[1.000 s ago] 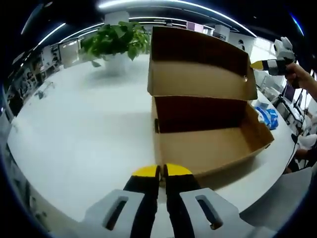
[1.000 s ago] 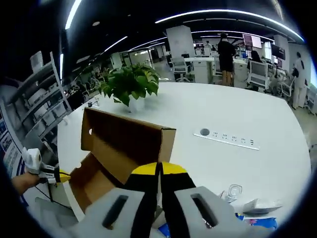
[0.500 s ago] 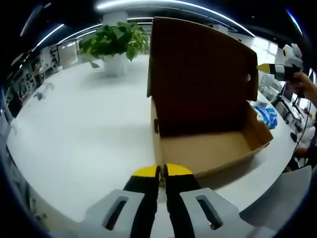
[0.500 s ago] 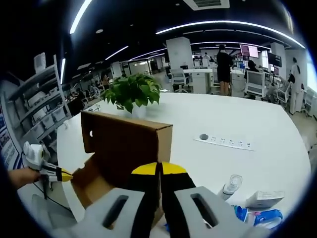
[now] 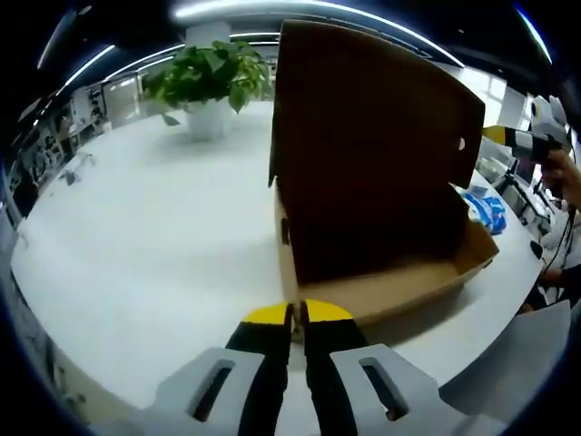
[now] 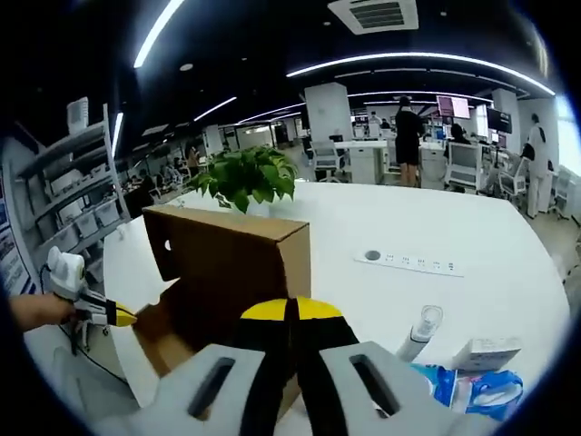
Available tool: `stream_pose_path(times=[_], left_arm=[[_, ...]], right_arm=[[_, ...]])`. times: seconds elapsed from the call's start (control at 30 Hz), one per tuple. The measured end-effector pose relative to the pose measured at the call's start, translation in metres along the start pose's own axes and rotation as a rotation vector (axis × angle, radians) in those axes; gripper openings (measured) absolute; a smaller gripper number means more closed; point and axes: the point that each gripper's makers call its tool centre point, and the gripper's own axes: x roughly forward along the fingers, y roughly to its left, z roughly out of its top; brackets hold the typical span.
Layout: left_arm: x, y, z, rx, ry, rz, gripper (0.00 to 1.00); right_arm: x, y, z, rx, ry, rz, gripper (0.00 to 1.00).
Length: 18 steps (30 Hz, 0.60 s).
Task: Operate the shoe box by opening the lid, removing the specified soft item, and placing it in the target area until the item is outside and the box remains undamaged.
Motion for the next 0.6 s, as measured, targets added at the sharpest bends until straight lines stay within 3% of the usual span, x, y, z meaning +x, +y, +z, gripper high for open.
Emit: stream_pose_path(times=[0.37, 0.6], left_arm=[[-0.001, 0.0, -0.001, -0.002, -0.02, -0.015, 0.02], [-0.001, 0.0, 0.001, 0.025, -0.033, -0.017, 0.03]], right_arm=[[-0.014, 0.008, -0.011, -0.016, -0.038, -0.009, 0.0], [-0.02, 0.014, -0.018, -0.075, -0.042, -0.003, 0.0]])
